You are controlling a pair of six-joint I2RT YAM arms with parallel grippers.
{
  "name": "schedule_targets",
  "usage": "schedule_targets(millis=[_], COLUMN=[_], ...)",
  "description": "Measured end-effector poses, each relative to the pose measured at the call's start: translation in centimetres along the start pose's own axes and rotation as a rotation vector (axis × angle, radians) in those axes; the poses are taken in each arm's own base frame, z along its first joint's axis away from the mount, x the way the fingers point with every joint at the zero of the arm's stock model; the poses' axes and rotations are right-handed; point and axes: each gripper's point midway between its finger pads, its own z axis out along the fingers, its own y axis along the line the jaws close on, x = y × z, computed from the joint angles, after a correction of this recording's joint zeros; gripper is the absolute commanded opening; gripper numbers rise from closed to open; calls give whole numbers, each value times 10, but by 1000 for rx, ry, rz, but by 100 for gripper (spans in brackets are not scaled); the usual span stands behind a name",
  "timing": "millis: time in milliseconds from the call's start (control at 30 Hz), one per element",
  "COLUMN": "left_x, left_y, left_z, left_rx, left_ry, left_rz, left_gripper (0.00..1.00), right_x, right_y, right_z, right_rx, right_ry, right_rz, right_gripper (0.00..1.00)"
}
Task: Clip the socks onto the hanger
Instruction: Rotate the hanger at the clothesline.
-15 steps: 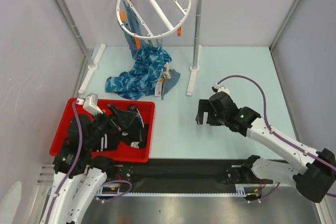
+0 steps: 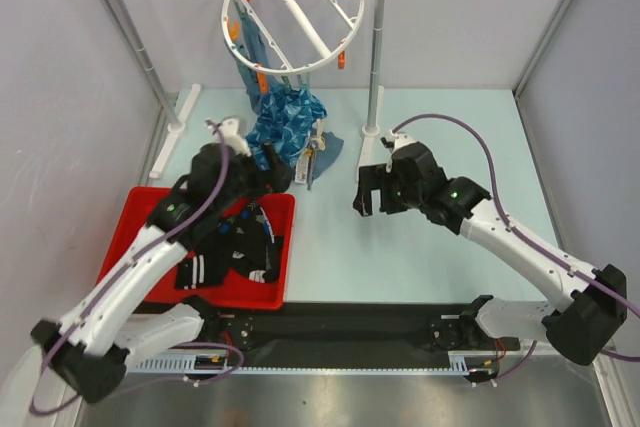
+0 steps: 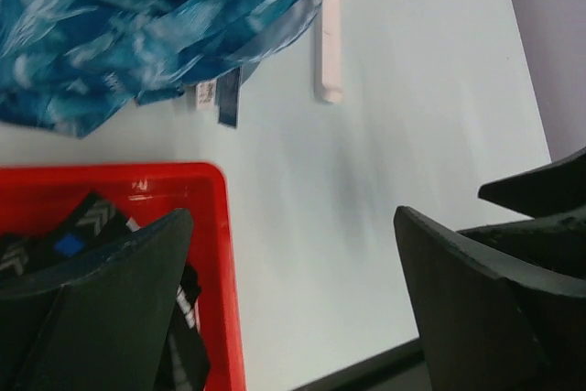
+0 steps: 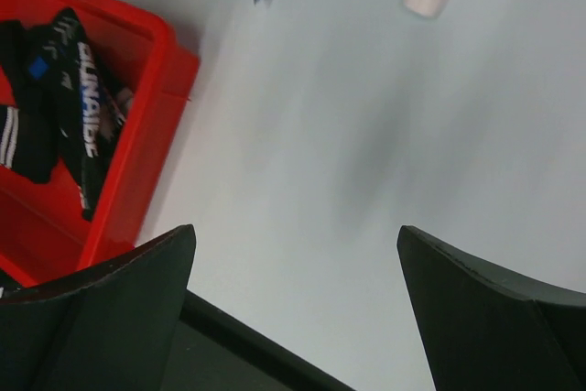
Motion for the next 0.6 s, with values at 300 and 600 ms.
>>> schedule_targets(millis=[300,600], left_x=[-19,-42], left_y=[-20,-18], left_z=[101,170], left_rx=[-140,-264], left_ry=[-3,-35], left_rz=[166,238], left_gripper=[97,72], right_x=[-50,-73], right_y=[15,28], right_z=[-35,-55], right_rx=[-84,-150], right_ry=[-124,-173], right_rz=[-22,-63], right_gripper=[100,100])
